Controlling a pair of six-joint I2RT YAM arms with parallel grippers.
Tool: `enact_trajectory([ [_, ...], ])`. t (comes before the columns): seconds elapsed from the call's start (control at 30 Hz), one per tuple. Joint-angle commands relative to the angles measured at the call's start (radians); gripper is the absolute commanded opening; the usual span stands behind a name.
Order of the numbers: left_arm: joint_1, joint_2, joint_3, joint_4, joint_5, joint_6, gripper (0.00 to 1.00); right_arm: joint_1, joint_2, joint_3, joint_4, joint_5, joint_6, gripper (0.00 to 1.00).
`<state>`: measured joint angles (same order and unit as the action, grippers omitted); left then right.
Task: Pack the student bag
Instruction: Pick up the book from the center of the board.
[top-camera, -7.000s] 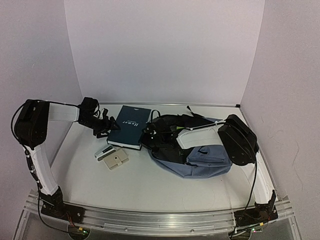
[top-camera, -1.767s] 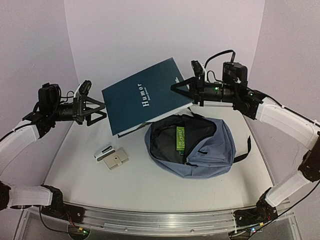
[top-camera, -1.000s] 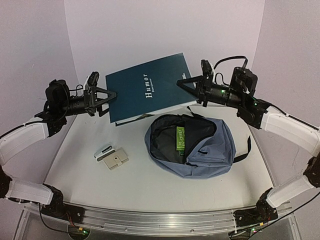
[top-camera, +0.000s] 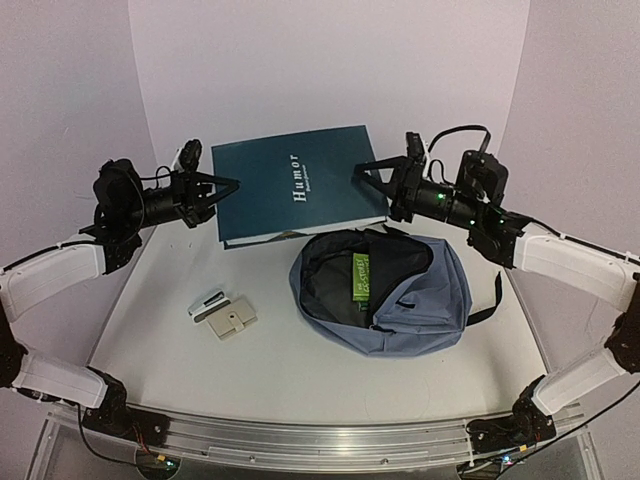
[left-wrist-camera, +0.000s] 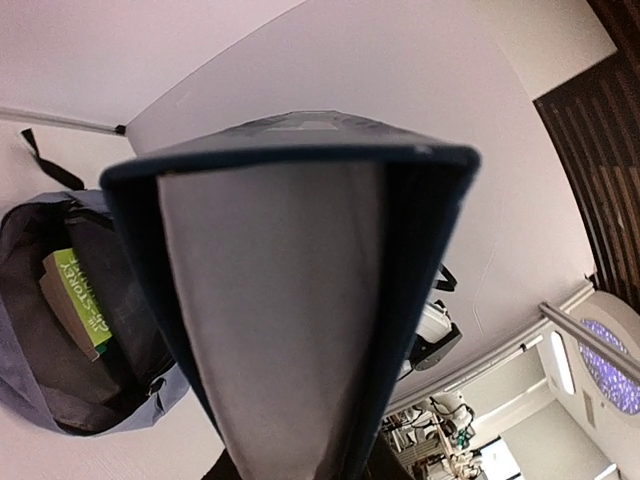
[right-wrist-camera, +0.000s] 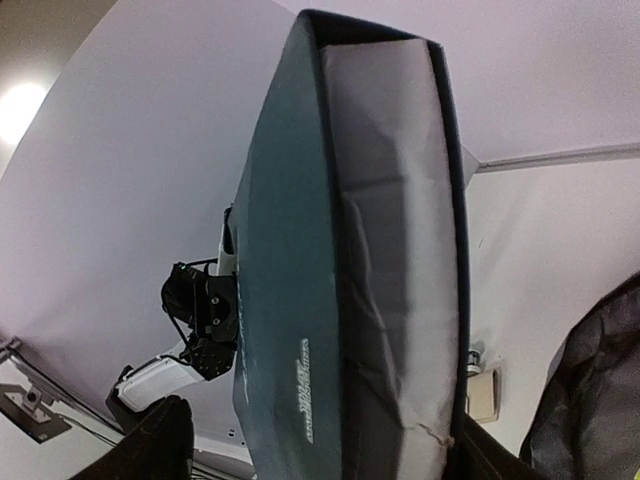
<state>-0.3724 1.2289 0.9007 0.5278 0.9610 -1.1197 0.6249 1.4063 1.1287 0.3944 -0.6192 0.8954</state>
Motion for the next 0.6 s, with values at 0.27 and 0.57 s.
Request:
enact_trajectory([
  [0.27, 0.127, 0.028, -0.009, -0.175, -0.111, -0.006, 0.16, -0.083, -0.134, 0.012, -0.615, 0.501, -0.3, 0.98],
  [0.57, 0.158, 0.081, 0.02, -0.334, -0.084, 0.114, 0.17, -0.084, -0.138, -0.033, -0.84, 0.689, -0.295, 0.98],
])
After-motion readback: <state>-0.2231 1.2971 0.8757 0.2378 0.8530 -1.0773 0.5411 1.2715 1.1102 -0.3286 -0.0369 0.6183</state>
